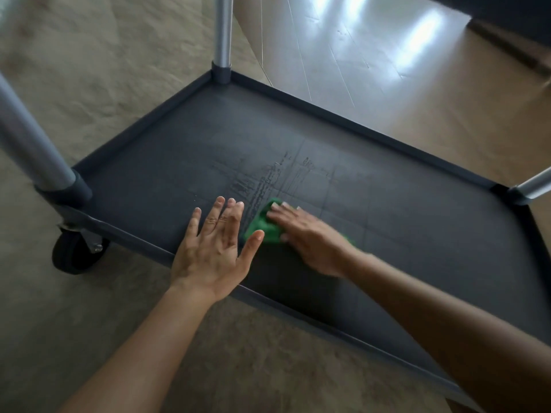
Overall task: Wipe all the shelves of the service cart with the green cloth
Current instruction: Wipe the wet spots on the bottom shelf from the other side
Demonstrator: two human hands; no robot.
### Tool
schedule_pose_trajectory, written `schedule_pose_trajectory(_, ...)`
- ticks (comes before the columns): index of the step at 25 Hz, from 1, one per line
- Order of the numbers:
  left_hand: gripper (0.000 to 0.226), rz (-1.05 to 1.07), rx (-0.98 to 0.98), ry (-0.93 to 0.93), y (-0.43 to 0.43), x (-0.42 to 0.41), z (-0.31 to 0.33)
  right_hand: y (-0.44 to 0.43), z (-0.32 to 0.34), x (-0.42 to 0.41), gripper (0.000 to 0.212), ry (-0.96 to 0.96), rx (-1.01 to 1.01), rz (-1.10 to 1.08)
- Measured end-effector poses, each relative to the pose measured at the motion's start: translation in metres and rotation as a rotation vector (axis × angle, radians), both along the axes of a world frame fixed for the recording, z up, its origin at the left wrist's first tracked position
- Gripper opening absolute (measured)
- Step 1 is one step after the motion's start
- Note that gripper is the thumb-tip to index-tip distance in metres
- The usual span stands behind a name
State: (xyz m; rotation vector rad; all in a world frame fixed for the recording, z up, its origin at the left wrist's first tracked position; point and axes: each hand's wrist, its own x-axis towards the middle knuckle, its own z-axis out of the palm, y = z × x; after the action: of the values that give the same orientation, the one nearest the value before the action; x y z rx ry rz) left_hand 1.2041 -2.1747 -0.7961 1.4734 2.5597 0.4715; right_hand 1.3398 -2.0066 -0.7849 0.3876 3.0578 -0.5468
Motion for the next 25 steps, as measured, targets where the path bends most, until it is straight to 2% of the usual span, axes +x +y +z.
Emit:
schedule_pose_trajectory(5, 0.09, 0.011, 0.018, 0.005, 0.0, 0.001, -0.001, 0.103, -0.001, -0.058, 0.047, -0.01, -0.001, -0.458)
schedule_pose_trajectory(9, 0.09, 0.018, 0.016, 0.016, 0.001, 0.0, -0.001, 0.107, -0.007, -0.072, 0.049, -0.063, 0.053, -0.599)
schedule_pose_trajectory(13, 0.088, 0.024, -0.001, 0.036, 0.0, 0.003, -0.001, 0.071, -0.006, -0.058, 0.049, -0.014, 0.087, -0.503)
schedule_pose_trajectory(25, 0.087, 0.045, -0.027, 0.024, -0.002, 0.011, 0.003, -0.079, 0.003, 0.027, 0.053, 0.045, 0.035, 0.023)
